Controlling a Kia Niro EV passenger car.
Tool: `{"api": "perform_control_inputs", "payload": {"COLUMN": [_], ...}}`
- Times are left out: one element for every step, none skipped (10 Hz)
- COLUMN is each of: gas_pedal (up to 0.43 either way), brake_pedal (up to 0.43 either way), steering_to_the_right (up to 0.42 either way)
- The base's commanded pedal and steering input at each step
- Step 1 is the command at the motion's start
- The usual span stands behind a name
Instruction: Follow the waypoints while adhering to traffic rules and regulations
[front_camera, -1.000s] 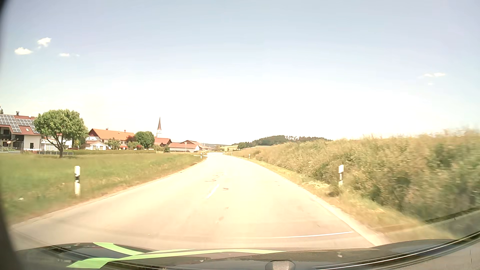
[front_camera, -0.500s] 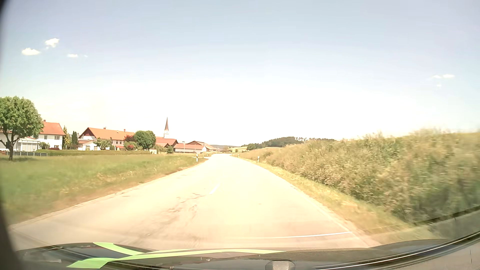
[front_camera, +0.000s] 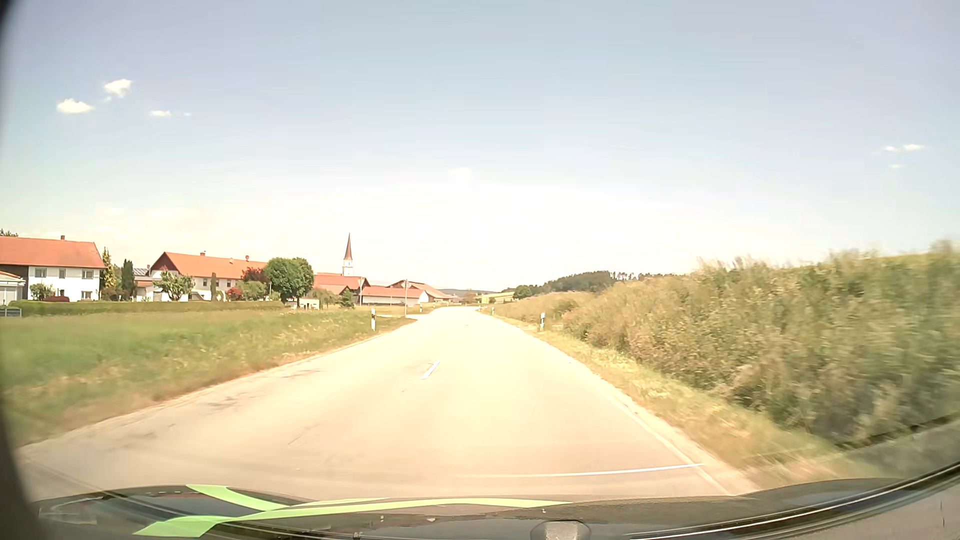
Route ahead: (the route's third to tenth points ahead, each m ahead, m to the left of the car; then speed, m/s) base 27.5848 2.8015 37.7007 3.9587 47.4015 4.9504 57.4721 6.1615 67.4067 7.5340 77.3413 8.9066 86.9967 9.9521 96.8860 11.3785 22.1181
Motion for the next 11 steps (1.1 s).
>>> {"api": "perform_control_inputs", "payload": {"gas_pedal": [0.339, 0.339, 0.339, 0.339, 0.339, 0.339, 0.339, 0.339, 0.339, 0.311, 0.287], "brake_pedal": [0.000, 0.000, 0.000, 0.000, 0.000, 0.000, 0.000, 0.000, 0.000, 0.000, 0.000], "steering_to_the_right": [-0.019, -0.019, -0.019, -0.019, -0.018, -0.018, -0.017, -0.016, -0.015, -0.013, -0.012]}}
